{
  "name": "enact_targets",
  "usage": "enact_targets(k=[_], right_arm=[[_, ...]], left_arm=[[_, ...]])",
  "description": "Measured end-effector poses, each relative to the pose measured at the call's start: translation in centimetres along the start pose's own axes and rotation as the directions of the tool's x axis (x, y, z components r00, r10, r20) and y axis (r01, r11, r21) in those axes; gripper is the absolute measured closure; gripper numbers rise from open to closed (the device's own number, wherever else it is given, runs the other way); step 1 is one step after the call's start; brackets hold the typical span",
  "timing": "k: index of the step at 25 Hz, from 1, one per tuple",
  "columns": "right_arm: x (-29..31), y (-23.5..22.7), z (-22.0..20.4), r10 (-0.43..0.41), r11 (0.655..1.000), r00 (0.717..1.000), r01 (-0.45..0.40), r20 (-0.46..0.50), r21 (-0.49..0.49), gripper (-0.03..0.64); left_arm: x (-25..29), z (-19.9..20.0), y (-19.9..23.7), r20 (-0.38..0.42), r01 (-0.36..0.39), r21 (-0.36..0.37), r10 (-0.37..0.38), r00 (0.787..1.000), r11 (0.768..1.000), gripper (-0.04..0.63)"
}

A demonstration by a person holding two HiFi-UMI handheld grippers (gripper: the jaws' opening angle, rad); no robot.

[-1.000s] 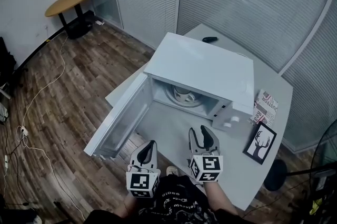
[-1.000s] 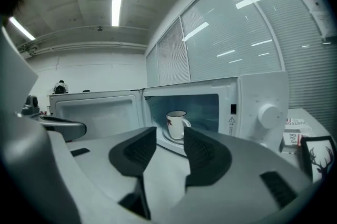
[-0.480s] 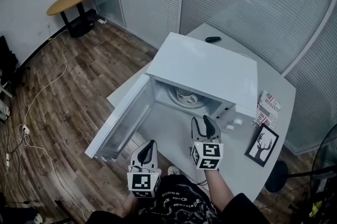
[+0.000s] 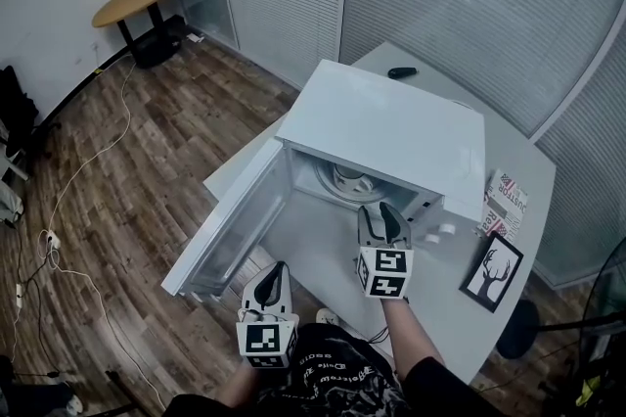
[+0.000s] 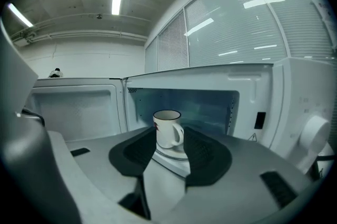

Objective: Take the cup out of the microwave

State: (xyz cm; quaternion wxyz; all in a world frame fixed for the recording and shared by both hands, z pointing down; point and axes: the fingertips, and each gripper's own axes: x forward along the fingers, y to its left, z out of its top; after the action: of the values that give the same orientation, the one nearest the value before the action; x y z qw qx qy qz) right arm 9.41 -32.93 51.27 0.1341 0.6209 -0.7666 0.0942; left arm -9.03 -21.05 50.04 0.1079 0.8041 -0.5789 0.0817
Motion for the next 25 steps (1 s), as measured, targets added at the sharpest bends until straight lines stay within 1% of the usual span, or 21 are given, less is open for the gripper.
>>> enact_targets(k=[9, 12, 18, 25], right_arm=[[2.3, -0.6, -0.3, -0.014, 1.000, 1.000, 0.013, -0.026, -0.026, 0.468], [3.2, -0.7, -0.6, -0.014, 1.000, 0.999, 0.013, -0.039, -0.024, 0.468], [4.2, -0.8, -1.2, -0.020, 0.998, 0.998, 0.016, -0.067, -0.052, 0.468], [5.5, -1.3, -1.7, -0.039, 0.999, 0.996, 0.036, -0.084, -0.032, 0.468]], left_arm=[[-0.3, -1.2, 0.4, -0.031, -0.013, 0.010, 0.013, 0.999, 1.000, 0.591], [-0.4, -1.1, 0.5, -0.033, -0.019, 0.010, 0.020, 0.999, 1.000, 0.591], [-0.3, -1.0, 0.4, -0.034, -0.017, 0.011, 0.017, 0.999, 1.000, 0.591], [-0.4, -1.3, 0.8, -0.046, -0.032, 0.018, 0.033, 0.998, 0.999, 0.591]])
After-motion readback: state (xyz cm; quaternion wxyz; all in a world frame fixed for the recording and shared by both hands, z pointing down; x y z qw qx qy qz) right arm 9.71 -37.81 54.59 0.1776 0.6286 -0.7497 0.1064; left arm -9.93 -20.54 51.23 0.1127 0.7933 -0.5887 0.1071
